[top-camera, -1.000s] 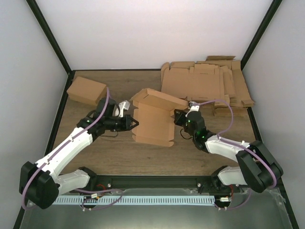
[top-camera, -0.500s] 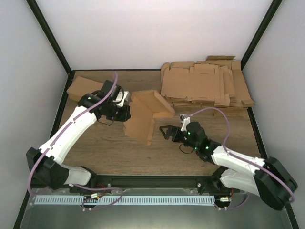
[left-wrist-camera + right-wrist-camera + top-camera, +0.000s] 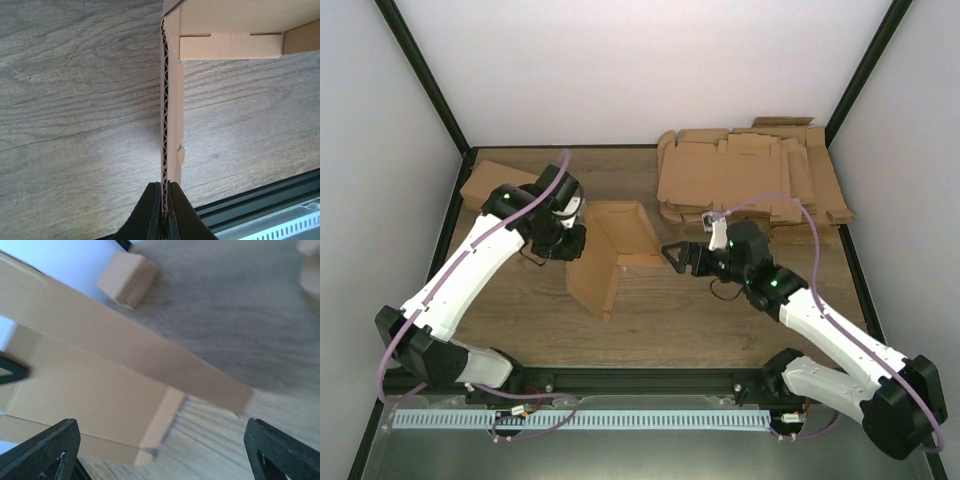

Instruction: Fold the paper box

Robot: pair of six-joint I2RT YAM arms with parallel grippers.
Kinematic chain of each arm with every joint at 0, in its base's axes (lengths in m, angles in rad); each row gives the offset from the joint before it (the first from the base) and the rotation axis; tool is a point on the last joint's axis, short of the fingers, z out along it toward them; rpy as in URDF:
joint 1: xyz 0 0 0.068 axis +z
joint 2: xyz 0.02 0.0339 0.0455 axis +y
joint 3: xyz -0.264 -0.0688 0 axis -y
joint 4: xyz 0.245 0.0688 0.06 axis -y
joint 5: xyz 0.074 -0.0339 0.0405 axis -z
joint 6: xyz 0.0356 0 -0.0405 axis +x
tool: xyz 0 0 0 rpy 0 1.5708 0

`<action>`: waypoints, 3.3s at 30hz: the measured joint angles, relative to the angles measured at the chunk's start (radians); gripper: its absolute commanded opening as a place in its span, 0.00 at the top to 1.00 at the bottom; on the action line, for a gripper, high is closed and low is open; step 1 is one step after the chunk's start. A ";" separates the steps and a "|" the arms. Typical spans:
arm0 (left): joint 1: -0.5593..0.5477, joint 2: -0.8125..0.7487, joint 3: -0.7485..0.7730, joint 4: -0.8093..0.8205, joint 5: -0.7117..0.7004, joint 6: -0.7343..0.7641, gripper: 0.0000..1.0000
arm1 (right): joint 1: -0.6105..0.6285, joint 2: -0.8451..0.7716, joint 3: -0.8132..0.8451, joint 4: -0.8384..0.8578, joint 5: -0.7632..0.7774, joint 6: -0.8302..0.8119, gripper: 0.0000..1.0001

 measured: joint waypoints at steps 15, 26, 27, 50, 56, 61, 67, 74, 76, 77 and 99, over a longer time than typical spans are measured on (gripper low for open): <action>-0.062 0.119 0.070 -0.049 -0.120 -0.044 0.96 | -0.171 0.168 0.172 0.138 -0.306 0.051 0.36; -0.098 0.161 0.112 -0.049 -0.151 -0.041 0.96 | -0.173 0.266 0.174 0.176 -0.365 0.087 0.37; -0.101 0.161 0.113 -0.049 -0.153 -0.041 0.96 | -0.173 0.270 0.177 0.177 -0.366 0.087 0.37; -0.144 0.200 0.172 -0.057 -0.159 -0.015 0.93 | -0.173 0.399 0.309 0.114 -0.358 0.002 0.39; -0.149 0.208 0.176 -0.045 -0.152 0.001 0.64 | -0.173 0.411 0.312 0.080 -0.335 -0.031 0.42; -0.151 0.199 0.176 -0.001 -0.110 -0.002 0.35 | -0.173 0.410 0.312 0.076 -0.324 -0.042 0.43; -0.113 0.081 0.146 0.164 0.037 -0.015 0.36 | -0.173 0.410 0.312 0.072 -0.322 -0.051 0.44; 0.105 -0.116 -0.047 0.418 0.266 -0.081 0.54 | -0.173 0.399 0.309 0.060 -0.314 -0.065 0.45; 0.164 -0.144 -0.124 0.488 0.339 -0.101 0.54 | -0.173 0.398 0.304 0.060 -0.314 -0.068 0.45; 0.197 -0.152 -0.167 0.528 0.382 -0.110 0.54 | -0.173 0.398 0.302 0.059 -0.314 -0.068 0.45; 0.322 -0.021 -0.356 0.913 0.690 -0.175 0.67 | -0.173 0.398 0.300 0.058 -0.327 -0.079 0.47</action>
